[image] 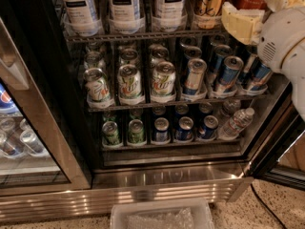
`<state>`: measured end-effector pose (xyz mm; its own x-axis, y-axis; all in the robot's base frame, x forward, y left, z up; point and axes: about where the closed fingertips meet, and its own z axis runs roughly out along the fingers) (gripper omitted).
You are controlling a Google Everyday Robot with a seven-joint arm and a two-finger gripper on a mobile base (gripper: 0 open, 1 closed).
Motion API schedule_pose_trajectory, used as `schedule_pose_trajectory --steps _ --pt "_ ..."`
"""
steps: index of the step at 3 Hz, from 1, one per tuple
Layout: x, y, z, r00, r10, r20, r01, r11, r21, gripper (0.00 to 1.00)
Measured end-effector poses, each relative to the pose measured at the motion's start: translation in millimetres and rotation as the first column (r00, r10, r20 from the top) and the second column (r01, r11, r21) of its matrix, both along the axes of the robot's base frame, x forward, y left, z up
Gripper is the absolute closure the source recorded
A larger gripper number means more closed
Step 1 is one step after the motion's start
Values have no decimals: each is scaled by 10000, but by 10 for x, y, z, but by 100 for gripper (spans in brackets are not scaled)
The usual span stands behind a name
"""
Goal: Pick coke can from top shelf of fridge
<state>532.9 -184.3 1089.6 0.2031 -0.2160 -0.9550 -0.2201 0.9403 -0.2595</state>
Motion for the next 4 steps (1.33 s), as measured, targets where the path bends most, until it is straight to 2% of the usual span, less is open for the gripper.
schedule_pose_trajectory --steps 1,4 --pt "61 16 -20 9999 59 119 -61 9998 164 46" --pt "69 -160 -89 9946 -968 377 944 9937 605 43"
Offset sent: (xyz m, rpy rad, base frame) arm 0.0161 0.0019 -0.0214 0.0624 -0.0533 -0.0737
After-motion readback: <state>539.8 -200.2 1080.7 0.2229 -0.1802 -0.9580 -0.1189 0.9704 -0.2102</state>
